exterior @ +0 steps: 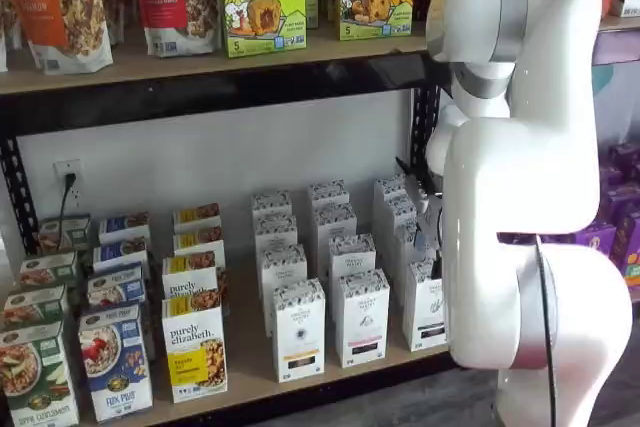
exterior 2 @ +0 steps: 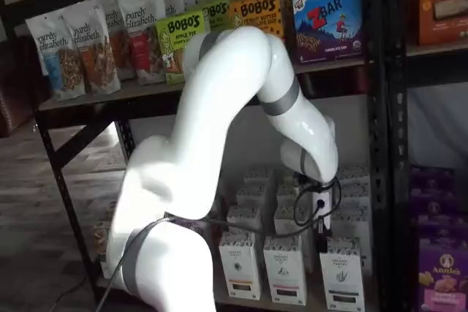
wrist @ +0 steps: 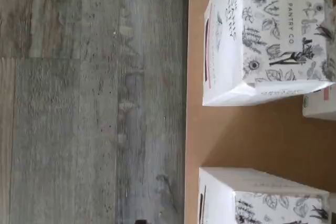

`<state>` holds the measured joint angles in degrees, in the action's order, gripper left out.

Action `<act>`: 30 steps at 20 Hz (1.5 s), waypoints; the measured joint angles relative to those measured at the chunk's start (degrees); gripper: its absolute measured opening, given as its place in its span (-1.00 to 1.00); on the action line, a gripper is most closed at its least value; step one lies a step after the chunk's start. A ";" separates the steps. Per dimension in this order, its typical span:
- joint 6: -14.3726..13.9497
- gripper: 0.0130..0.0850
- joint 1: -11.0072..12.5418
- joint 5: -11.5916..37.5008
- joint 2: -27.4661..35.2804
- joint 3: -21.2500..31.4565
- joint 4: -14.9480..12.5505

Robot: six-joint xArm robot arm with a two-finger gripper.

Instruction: Pick up the white box with a green strip in the middle, on the bottom shelf, the sixth box from the left

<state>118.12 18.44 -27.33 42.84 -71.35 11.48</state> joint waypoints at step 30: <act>-19.07 1.00 -1.16 -1.25 16.83 -18.28 -20.52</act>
<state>99.05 17.28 -28.58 59.68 -89.62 -9.03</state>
